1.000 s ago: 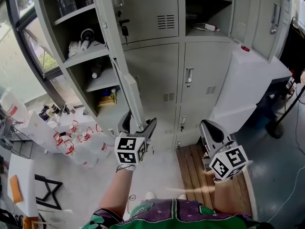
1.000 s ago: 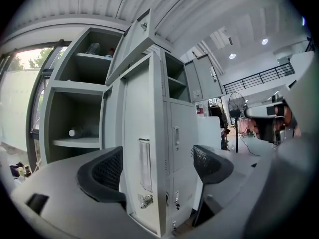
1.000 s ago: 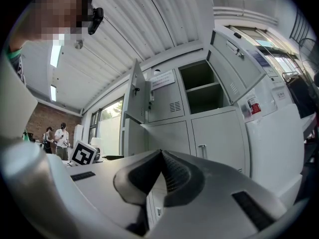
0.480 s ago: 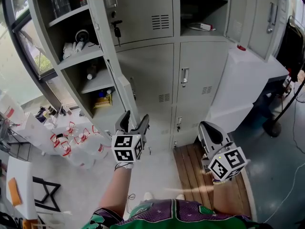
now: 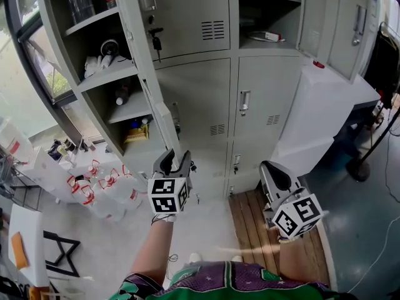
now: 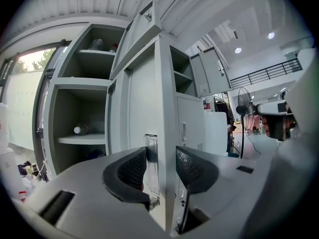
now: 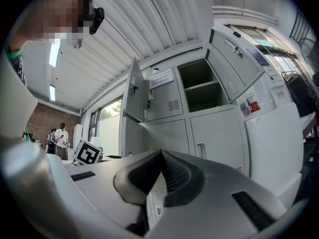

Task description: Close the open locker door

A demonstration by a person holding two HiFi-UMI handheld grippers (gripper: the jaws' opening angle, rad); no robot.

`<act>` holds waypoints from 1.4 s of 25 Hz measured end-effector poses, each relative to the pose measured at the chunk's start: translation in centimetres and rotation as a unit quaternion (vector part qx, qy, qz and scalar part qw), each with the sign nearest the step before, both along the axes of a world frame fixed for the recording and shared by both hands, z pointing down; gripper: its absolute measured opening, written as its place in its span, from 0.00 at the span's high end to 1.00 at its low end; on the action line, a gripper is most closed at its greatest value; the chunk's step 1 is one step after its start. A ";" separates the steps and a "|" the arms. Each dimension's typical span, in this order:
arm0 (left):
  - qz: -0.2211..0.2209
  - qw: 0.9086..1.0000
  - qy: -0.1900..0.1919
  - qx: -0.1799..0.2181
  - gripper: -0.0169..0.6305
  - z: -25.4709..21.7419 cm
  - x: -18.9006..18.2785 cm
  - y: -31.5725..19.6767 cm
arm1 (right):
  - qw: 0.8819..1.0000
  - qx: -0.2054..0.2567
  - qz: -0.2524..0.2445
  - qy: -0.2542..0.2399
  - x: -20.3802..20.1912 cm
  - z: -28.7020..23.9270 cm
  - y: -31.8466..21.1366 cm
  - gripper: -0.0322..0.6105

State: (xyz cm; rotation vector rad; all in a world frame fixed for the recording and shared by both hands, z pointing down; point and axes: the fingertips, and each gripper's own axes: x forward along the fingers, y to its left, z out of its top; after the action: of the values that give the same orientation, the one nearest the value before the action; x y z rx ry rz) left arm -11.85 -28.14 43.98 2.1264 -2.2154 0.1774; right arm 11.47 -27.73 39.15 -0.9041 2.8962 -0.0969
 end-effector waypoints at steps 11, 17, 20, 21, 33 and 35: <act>-0.013 1.000 0.005 0.001 0.72 0.0 -2.6 2.7 | 1.000 -0.004 -0.025 -0.001 -3.7 0.1 0.6 0.94; -0.035 0.999 0.004 0.001 0.77 -0.1 -5.3 4.4 | 0.999 -0.014 -0.040 0.000 -6.4 0.4 1.0 0.94; -0.054 0.999 0.004 0.000 0.80 -0.1 -7.4 5.4 | 0.998 -0.011 -0.054 0.000 -8.3 0.4 1.5 0.94; -0.060 0.998 0.004 0.000 0.82 -0.2 -8.1 5.8 | 0.998 -0.010 -0.059 0.001 -9.0 0.3 1.7 0.94; -0.073 0.997 0.000 0.003 0.82 -0.3 -13.8 7.9 | 0.997 -0.012 -0.076 0.001 -15.3 -0.2 3.7 0.94; -0.076 0.997 0.001 0.004 0.81 -0.3 -15.0 8.2 | 0.997 -0.011 -0.076 0.000 -16.3 -0.3 3.9 0.94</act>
State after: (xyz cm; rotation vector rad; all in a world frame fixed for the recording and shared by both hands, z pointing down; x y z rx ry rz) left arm -26.80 -19.97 43.70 1.9499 -2.3673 0.1593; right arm -4.81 -23.85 38.85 -0.6839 2.9656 -0.1416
